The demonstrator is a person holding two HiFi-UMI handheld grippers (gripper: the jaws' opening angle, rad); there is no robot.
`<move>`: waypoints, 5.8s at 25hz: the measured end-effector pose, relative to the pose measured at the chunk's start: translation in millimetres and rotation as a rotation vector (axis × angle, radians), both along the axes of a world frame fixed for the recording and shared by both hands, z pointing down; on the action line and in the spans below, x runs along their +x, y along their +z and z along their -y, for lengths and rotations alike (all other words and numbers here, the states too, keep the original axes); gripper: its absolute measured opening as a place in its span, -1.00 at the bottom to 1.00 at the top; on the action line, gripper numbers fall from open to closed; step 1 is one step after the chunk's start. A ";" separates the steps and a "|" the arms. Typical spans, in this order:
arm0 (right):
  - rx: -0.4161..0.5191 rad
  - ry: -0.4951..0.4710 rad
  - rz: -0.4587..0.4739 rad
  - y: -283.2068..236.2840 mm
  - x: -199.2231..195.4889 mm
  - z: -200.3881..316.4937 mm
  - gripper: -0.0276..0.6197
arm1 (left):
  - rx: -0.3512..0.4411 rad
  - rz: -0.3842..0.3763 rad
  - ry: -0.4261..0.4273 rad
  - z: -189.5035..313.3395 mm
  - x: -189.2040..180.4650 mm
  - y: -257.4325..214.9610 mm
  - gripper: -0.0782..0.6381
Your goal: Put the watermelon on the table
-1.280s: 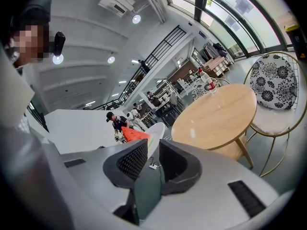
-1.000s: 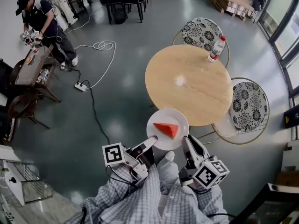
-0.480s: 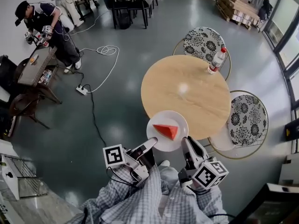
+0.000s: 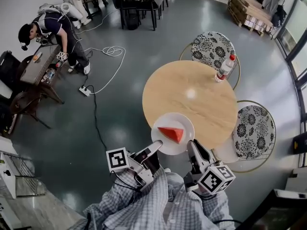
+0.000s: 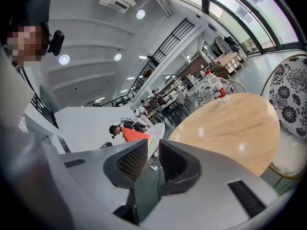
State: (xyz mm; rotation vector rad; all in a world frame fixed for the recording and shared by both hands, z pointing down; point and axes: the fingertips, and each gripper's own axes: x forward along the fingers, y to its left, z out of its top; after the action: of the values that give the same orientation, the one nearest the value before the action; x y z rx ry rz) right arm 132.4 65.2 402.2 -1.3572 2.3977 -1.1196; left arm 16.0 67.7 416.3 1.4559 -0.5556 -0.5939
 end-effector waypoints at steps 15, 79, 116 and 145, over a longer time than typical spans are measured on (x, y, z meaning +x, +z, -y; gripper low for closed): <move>-0.046 -0.017 0.017 13.9 -4.5 28.0 -0.67 | -0.031 0.013 -0.020 24.6 -4.4 12.0 -0.70; -0.255 0.096 -0.090 123.8 -38.5 342.2 -0.67 | -0.136 0.068 0.119 351.4 -37.4 118.6 -0.70; -0.235 0.012 -0.445 173.6 -30.2 375.9 -0.67 | -0.305 0.254 0.134 382.1 -33.9 190.8 -0.71; 0.332 -0.761 -1.404 182.9 -122.4 327.2 -0.78 | -0.251 0.270 0.145 384.9 -31.1 183.4 -0.71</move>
State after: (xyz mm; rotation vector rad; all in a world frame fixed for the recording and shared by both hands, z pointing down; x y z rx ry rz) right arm 9.9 -261.9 585.1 -1.2746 3.9636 0.5771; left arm -15.1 -317.2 599.6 1.3308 -0.7025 -0.2049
